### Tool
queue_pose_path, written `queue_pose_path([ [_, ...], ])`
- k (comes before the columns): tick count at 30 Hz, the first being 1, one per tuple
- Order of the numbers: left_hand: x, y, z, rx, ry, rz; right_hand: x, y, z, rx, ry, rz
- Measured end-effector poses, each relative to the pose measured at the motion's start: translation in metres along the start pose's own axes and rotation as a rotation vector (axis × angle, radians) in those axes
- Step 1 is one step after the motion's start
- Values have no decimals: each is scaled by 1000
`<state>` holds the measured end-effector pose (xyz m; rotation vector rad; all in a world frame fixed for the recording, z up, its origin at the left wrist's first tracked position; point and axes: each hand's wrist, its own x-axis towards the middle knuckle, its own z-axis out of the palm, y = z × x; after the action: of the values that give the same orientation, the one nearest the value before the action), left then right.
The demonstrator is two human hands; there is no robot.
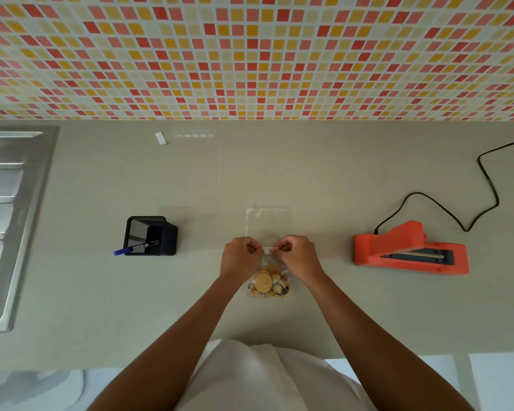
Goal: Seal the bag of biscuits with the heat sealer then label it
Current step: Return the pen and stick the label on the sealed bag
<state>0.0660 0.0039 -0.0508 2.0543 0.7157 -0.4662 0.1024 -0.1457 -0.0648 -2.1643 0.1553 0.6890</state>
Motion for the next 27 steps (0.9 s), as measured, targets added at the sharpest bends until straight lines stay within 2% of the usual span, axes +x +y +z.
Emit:
queue_pose_path([
  [27,-4,1,10,44,90,-1,4,-2,6,-94,41,34],
])
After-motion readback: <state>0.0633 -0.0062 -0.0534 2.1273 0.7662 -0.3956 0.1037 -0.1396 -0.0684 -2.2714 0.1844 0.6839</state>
